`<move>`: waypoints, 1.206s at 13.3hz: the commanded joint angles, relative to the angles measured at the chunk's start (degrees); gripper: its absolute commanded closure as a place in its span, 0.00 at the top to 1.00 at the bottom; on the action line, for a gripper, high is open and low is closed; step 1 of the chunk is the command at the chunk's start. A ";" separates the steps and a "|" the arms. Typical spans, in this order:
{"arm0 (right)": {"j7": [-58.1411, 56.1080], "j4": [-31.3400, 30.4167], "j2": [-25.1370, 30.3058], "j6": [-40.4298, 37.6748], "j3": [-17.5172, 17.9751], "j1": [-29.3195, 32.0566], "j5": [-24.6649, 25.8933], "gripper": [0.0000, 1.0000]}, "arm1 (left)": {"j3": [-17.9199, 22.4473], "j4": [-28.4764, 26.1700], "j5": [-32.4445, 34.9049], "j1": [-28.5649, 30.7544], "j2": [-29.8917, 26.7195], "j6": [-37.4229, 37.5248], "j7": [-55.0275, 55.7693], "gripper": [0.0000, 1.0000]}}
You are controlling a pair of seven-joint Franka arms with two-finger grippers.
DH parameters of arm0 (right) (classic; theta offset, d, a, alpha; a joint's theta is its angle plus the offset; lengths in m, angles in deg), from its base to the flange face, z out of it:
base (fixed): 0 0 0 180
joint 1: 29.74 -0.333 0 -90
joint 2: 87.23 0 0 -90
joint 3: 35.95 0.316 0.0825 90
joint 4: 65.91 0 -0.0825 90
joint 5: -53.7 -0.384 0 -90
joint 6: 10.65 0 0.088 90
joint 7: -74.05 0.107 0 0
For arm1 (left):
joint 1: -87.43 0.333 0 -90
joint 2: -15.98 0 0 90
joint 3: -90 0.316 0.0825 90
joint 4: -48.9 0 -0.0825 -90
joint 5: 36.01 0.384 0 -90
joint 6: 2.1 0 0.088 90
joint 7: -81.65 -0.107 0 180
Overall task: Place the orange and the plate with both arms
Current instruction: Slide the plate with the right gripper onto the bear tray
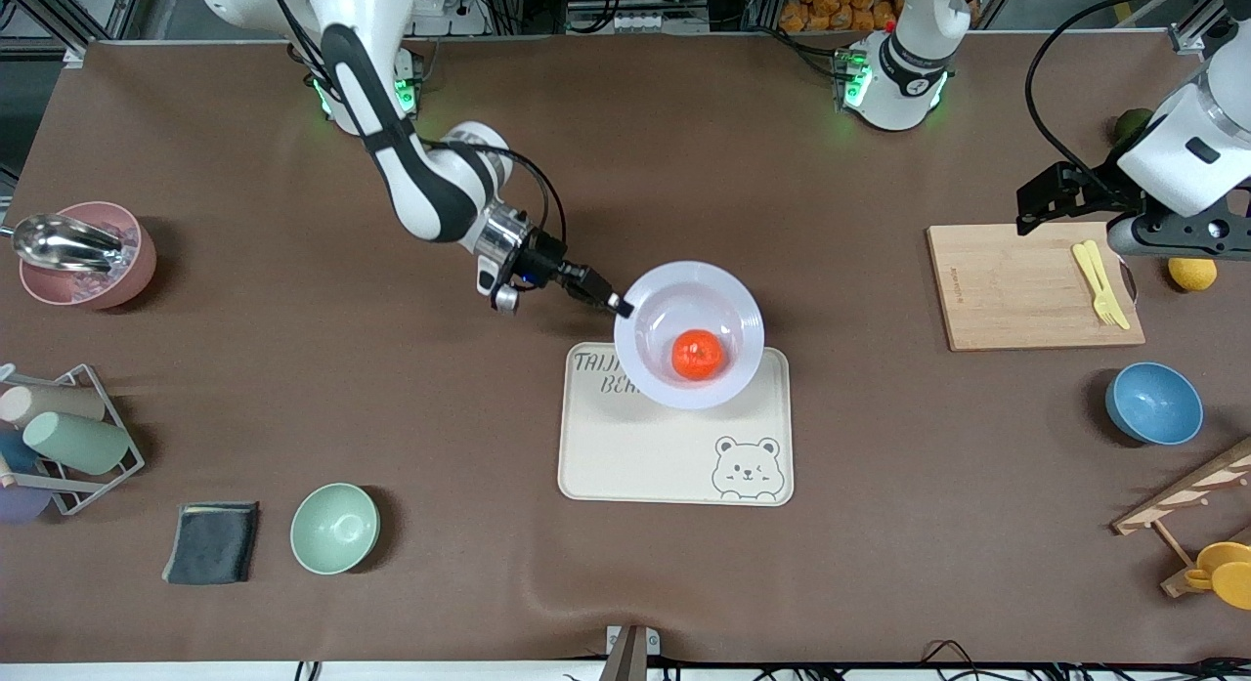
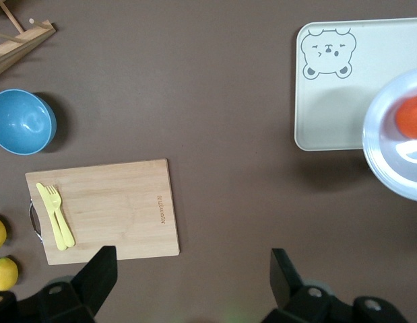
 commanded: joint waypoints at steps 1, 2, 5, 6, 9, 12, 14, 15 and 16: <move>-1.34 11.94 -11.89 0.02 0.69 2.20 -4.66 0.00 | -0.24 -0.50 -0.68 0.40 -0.65 -0.59 -0.23 1.00; -1.34 13.71 -13.83 0.11 0.69 2.64 -4.31 0.00 | -0.24 -0.50 -0.68 0.40 -0.65 -0.67 -0.23 1.00; -1.61 14.52 -15.69 0.20 0.69 2.65 -3.96 0.00 | -0.24 -0.50 -0.68 0.40 -0.65 -0.68 -0.14 1.00; -1.61 15.04 -16.57 0.37 0.69 2.82 -3.00 0.00 | -0.24 -0.50 -0.68 0.49 -0.65 -0.68 -0.23 1.00; -1.52 15.84 -17.98 0.64 0.69 3.17 -1.15 0.00 | -0.24 -0.50 -0.68 0.49 -0.65 -0.68 -0.14 1.00; -0.74 17.41 -17.98 6.06 0.69 3.09 -0.01 0.53 | -0.24 -0.50 -0.68 0.41 -0.65 -0.68 -0.14 1.00; 3.29 17.86 -17.81 7.93 0.78 3.09 4.37 0.53 | -0.24 -0.59 -0.68 0.49 -0.65 -0.76 -0.14 1.00; 5.84 17.86 -17.63 8.02 0.78 3.17 7.09 0.53 | -0.24 -0.59 -0.68 0.49 -0.56 -0.76 -0.14 1.00; 8.30 17.95 -17.46 8.11 0.69 3.17 9.47 0.53 | -0.24 -0.59 -0.68 0.49 -0.56 -0.76 -0.14 1.00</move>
